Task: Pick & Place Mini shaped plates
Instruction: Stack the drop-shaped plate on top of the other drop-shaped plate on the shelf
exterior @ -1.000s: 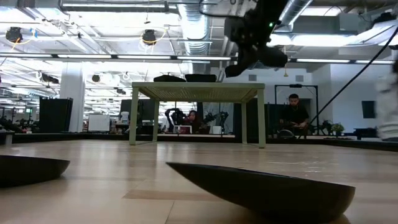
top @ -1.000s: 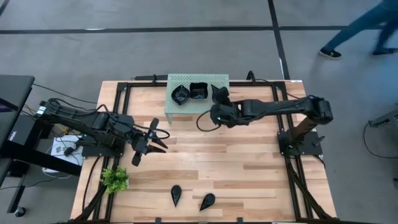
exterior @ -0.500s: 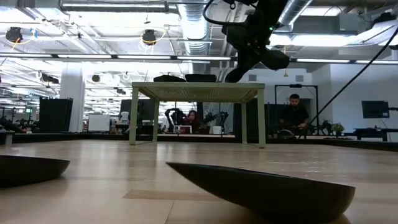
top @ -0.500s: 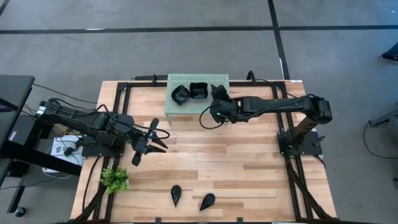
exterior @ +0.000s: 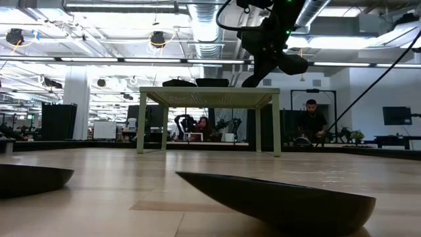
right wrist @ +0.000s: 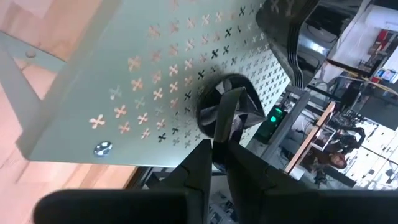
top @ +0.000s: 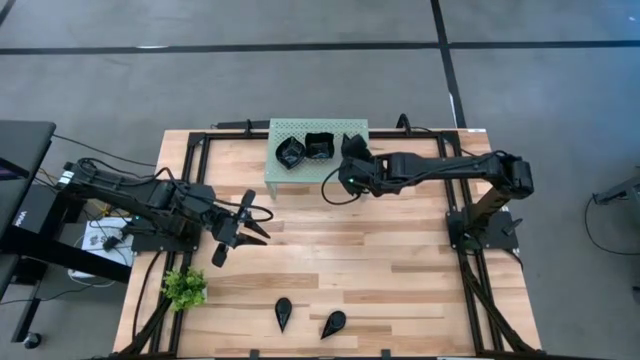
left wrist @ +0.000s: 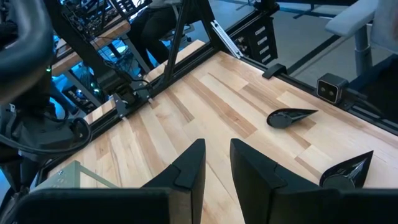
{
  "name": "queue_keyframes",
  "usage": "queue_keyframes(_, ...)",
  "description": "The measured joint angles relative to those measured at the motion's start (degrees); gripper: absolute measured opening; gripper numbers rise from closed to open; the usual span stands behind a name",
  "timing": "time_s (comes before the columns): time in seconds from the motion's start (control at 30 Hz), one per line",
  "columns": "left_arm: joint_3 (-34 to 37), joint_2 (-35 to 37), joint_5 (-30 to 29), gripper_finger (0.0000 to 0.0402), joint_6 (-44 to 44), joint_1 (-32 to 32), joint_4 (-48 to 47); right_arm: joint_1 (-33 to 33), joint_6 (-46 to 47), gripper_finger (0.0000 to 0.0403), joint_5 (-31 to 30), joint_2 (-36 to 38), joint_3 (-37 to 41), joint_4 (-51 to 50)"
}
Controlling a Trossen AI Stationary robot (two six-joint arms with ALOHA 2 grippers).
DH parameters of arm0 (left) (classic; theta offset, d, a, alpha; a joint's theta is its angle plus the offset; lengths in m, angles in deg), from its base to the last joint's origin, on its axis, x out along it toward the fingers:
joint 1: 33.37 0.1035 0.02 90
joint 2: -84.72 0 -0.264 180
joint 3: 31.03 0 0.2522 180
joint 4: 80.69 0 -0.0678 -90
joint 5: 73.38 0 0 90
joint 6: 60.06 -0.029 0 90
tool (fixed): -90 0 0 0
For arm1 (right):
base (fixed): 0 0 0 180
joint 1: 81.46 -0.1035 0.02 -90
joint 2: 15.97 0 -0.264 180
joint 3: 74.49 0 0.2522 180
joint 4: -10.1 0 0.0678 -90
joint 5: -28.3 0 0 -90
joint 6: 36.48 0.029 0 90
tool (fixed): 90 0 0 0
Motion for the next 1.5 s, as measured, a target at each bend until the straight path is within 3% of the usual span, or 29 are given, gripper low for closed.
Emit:
queue_keyframes(0.57,0.0,0.0,0.0,0.0076,0.0,0.0,0.4,0.6,19.1,0.0041,3.0,0.0,0.0,1.4)
queue_keyframes(1.1,0.0,0.0,0.0,0.0076,0.0,0.0,0.4,3.0,27.0,0.0041,11.4,0.0,0.0,1.7)
queue_keyframes(1.5,0.0,0.0,0.0,0.0076,0.0,0.0,0.3,3.1,27.0,0.004,11.4,0.0,0.0,3.7)
